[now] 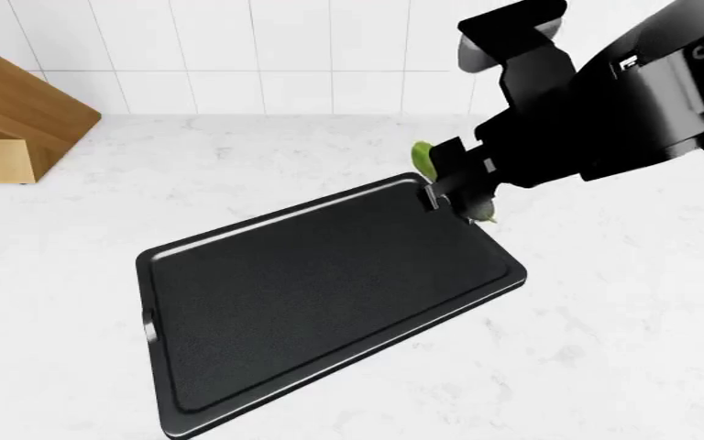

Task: Place the two vegetables and bowl onto the tray for setting up a vegetable dip station.

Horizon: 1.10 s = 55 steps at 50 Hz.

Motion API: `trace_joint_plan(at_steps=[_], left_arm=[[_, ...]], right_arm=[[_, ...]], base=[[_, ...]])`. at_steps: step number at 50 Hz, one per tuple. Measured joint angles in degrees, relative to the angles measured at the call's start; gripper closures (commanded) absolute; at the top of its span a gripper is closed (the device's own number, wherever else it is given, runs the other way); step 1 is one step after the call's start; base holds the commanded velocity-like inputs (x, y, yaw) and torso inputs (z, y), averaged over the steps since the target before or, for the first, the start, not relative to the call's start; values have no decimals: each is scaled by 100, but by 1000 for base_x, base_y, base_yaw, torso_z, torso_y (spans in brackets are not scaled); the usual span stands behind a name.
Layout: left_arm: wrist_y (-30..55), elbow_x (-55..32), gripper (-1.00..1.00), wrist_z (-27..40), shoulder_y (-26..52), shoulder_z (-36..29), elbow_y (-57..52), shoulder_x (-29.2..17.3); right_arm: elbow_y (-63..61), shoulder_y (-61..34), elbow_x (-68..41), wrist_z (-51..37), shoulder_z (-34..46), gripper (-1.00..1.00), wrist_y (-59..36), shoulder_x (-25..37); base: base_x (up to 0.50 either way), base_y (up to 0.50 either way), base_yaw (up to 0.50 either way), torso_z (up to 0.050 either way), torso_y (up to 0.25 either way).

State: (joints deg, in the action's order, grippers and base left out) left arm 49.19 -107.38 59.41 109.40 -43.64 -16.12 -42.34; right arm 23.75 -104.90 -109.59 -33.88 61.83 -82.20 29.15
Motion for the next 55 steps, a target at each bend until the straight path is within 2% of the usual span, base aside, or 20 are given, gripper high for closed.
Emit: trace_joint_plan(at_steps=[55], left_arm=[[2, -4, 100, -6, -4, 6, -5, 16]], right_arm=[[-64, 371, 638, 512, 313, 100, 423, 94]], base=[[0, 0, 0, 0, 0]])
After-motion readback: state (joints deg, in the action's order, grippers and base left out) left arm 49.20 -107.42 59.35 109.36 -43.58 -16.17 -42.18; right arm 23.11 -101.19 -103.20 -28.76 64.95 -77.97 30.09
